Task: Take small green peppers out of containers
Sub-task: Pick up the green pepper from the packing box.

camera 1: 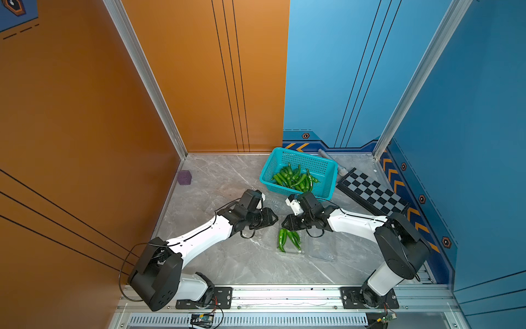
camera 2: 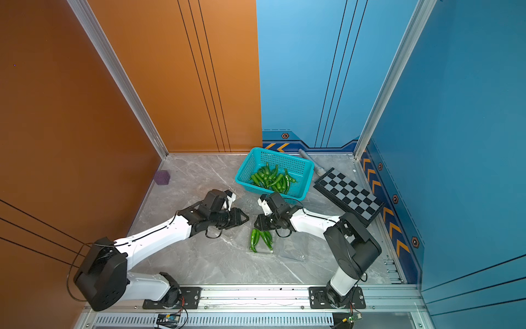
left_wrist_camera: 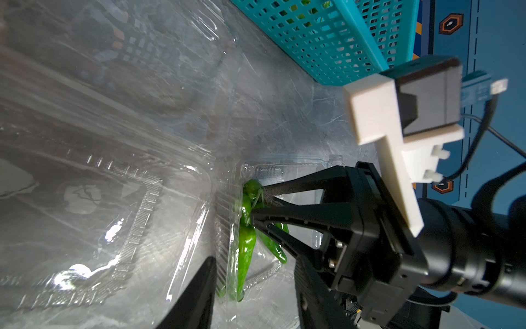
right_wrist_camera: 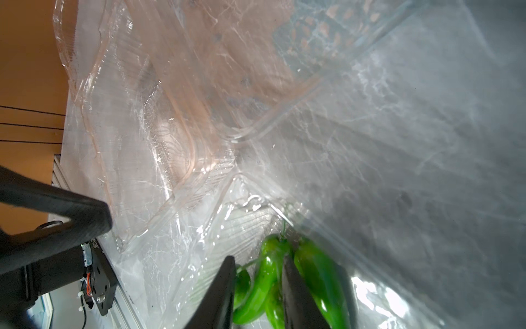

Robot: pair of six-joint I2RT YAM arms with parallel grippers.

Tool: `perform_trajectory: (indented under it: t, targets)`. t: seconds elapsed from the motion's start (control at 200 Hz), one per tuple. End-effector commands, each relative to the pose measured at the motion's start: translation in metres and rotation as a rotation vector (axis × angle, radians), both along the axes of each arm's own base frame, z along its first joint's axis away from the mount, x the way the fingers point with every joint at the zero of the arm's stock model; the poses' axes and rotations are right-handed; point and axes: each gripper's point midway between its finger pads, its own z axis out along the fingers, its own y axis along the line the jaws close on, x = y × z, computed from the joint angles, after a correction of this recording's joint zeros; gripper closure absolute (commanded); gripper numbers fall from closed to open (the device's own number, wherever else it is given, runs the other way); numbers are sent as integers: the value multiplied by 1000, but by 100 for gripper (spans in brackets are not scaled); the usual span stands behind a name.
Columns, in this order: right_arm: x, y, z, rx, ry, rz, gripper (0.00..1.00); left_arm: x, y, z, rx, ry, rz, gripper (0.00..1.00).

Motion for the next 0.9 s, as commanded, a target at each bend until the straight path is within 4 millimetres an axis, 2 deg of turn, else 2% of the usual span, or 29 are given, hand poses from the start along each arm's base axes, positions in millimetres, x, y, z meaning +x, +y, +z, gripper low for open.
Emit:
perform_trajectory:
  t: [0.0,0.12,0.37,0.445,0.601,0.891]
  targets:
    - [-6,-2,-14,-20,24,-3,67,-5,1,2,8,0,-4,53]
    - [-6,-3,-22,-28,27,-11,66,-5,2,1,12,0,-1,53]
    - [-6,4,-20,14,22,1,87,-4,0,2,10,-2,-5,53]
    - [-6,3,-16,13,15,-1,88,-4,0,2,9,-2,-5,53]
    - [-6,1,-3,15,-17,11,91,-4,0,2,10,-3,-5,53]
    - [-11,-15,39,37,-62,21,95,-1,2,3,14,-10,8,53]
